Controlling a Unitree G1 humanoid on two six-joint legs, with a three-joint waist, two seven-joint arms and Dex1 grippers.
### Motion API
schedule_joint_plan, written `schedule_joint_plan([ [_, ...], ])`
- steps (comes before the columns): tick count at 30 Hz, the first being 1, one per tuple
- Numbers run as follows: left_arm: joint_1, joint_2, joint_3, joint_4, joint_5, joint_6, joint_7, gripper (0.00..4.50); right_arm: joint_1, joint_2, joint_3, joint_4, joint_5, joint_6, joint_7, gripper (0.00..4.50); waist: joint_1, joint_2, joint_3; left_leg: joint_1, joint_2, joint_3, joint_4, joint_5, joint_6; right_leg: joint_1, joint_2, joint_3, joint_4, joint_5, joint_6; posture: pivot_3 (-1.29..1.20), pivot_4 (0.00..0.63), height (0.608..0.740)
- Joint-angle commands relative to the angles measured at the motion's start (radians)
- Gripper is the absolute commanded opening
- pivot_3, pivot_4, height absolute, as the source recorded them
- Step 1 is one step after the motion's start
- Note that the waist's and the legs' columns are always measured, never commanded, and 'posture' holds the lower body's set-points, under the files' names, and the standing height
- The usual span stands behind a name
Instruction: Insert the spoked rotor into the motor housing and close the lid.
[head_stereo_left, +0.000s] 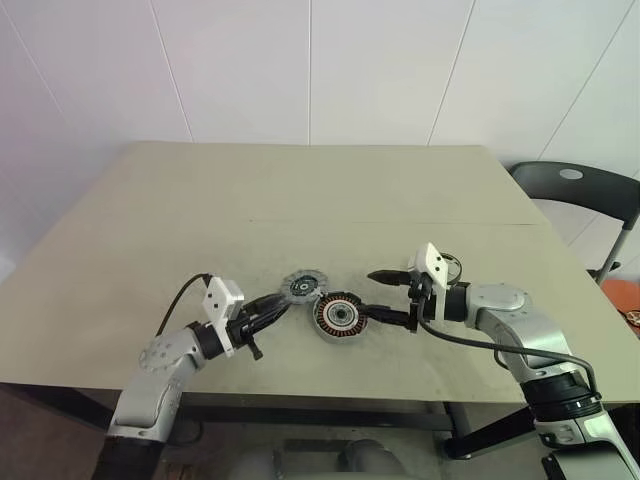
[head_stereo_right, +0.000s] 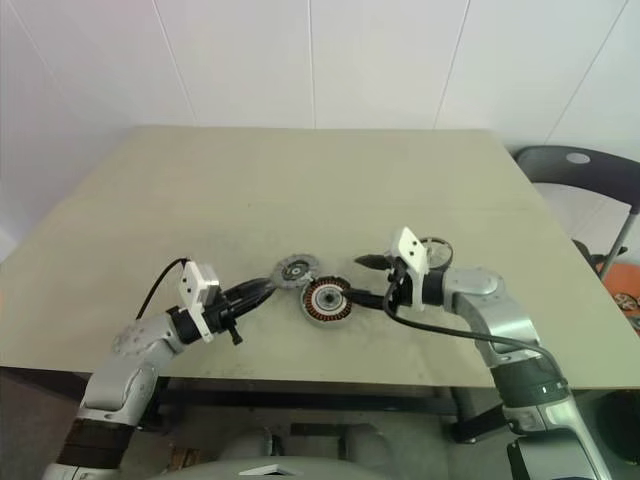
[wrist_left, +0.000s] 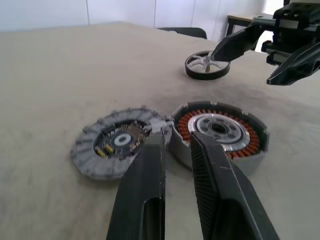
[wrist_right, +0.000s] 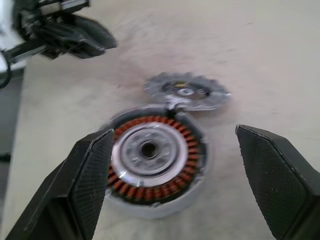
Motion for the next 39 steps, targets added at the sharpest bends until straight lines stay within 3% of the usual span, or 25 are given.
schedule_joint_plan([
  [1,-0.019,0.019,0.009,-0.004,0.029,-0.057,0.008,0.90,-0.042,-0.051,-0.028,-0.025,-0.001,-0.026,0.040,4.09,-0.002,0.000,0.000,0.000,0.000,0.000,0.000,0.000,0.000,0.000,0.000,0.000,0.000,0.000,0.000,0.00,0.000,0.740],
  [10,-0.093,-0.001,-0.025,0.046,0.053,-0.095,0.023,0.90,-0.097,-0.167,-0.023,0.005,0.003,-0.027,0.168,4.09,0.001,0.000,0.000,0.000,0.000,0.002,-0.001,0.000,0.000,-0.001,0.000,0.002,0.000,0.000,0.001,0.00,0.000,0.740],
  [13,-0.116,-0.031,-0.049,0.032,0.052,-0.083,0.038,0.90,-0.186,-0.139,-0.036,0.147,-0.081,0.003,0.028,4.09,-0.006,0.000,0.000,0.000,0.000,0.002,-0.001,0.000,0.000,-0.001,0.000,0.003,0.000,0.001,0.003,0.00,0.000,0.740],
  [15,-0.117,-0.039,-0.056,0.028,0.056,-0.082,0.042,0.90,-0.231,-0.091,-0.081,0.225,-0.055,0.090,-0.058,4.09,-0.010,0.000,0.000,0.001,0.000,0.003,0.000,0.000,0.000,-0.001,0.000,0.004,0.000,0.001,0.002,0.00,0.000,0.740],
  [20,-0.111,-0.038,-0.050,0.039,0.048,-0.089,0.039,0.90,-0.218,-0.067,-0.181,0.262,0.061,0.318,-0.091,4.09,-0.001,0.000,0.000,0.001,0.000,0.003,-0.002,0.000,0.000,-0.001,0.001,0.005,0.000,0.002,0.003,0.00,0.000,0.740],
  [29,-0.115,-0.031,-0.039,0.061,0.041,-0.097,0.024,0.90,-0.257,0.014,-0.575,0.348,0.321,0.764,-0.367,4.09,-0.005,0.000,0.000,0.000,0.000,0.003,-0.002,0.000,0.000,-0.001,0.001,0.005,0.000,0.001,0.003,0.00,0.000,0.740],
  [39,-0.134,-0.030,-0.038,0.090,0.025,-0.106,-0.017,0.90,-0.291,0.025,-0.776,0.459,0.313,0.787,-0.666,4.09,-0.006,0.001,0.000,0.000,-0.001,0.005,-0.002,0.000,0.001,-0.002,0.001,0.005,0.000,0.001,0.003,0.00,0.000,0.740],
])
